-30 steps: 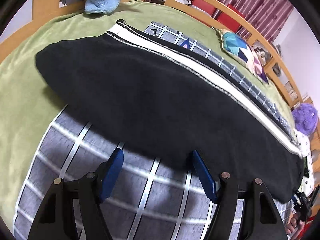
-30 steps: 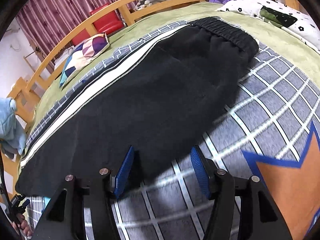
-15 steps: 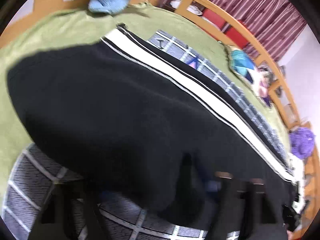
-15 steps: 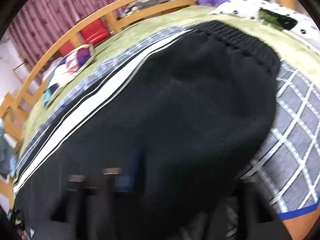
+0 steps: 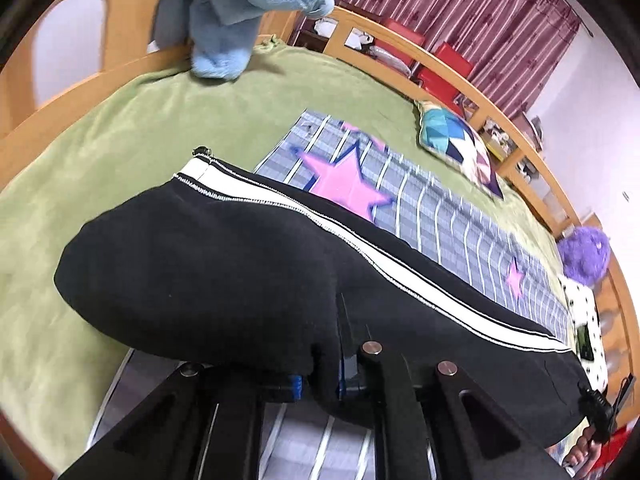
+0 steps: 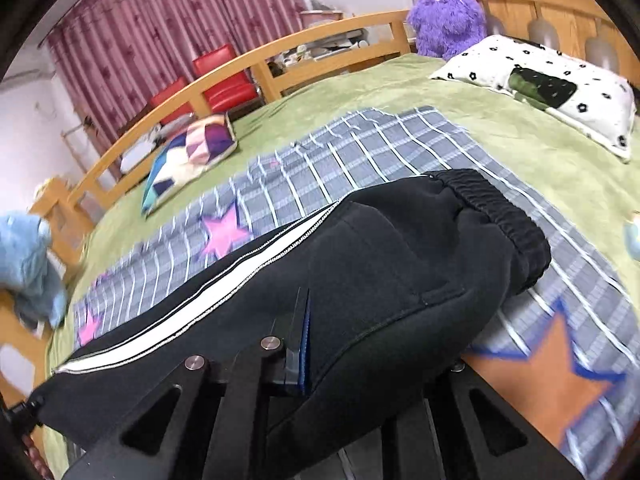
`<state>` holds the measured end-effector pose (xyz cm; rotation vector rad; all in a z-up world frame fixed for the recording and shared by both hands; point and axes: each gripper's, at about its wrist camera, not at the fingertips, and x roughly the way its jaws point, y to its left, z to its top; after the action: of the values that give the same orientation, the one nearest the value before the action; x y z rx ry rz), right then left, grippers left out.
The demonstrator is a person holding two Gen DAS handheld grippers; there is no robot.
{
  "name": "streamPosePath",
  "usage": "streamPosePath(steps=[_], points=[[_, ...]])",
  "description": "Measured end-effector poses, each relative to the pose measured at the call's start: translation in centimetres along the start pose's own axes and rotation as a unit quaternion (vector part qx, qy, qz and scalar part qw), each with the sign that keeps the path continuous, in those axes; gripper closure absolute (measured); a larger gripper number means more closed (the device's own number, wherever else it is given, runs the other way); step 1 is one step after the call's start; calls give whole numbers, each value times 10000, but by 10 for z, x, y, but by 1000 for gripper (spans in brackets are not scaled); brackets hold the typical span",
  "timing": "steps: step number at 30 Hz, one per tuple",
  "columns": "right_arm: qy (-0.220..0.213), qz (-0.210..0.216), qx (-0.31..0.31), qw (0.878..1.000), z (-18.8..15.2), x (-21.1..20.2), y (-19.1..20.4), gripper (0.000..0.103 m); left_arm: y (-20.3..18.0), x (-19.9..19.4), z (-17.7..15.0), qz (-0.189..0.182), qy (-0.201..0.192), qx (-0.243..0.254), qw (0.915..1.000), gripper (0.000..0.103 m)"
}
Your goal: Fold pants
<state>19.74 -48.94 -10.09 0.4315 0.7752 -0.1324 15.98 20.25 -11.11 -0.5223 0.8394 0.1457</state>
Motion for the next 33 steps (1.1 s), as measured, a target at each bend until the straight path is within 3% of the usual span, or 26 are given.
streamPosePath(steps=[4, 7, 10, 12, 13, 15, 19, 26, 29, 30, 31, 33], points=[[175, -78, -120, 9997, -51, -50, -29, 91, 27, -26, -47, 41, 195, 52, 9998, 91], [358, -143, -67, 9992, -82, -61, -49, 90, 40, -27, -71, 136, 306, 186, 9993, 89], [690, -157, 44, 9975, -106, -51, -67, 81, 42, -22, -85, 490, 413, 359, 9973, 70], [802, -256, 27, 9964, -117, -46, -73, 69, 41, -23, -92, 826, 526, 468, 9941, 48], [823, -317, -19, 9961, -122, -48, -75, 61, 40, -25, -95, 864, 532, 527, 9934, 46], [701, -360, -140, 9968, -130, -60, -81, 53, 41, -34, -100, 940, 474, 679, 9921, 44], [454, -245, 14, 9987, -126, -79, -104, 37, 40, -49, -105, 906, 364, 589, 9935, 39], [241, -32, 861, 9960, -102, -50, -139, 26, 15, -51, -112, 833, 293, 539, 9946, 38], [232, 155, 1498, 9883, -92, -28, -161, 29, 5, -48, -113, 961, 214, 594, 9934, 35], [60, 136, 1727, 9849, -85, -23, -169, 42, 3, -48, -112, 995, 190, 598, 9931, 35], [16, -14, 1820, 9833, -80, -20, -172, 64, 2, -47, -110, 1004, 171, 596, 9930, 35], [-52, -130, 1622, 9867, -62, -20, -172, 75, 0, -48, -105, 973, 163, 565, 9935, 35]])
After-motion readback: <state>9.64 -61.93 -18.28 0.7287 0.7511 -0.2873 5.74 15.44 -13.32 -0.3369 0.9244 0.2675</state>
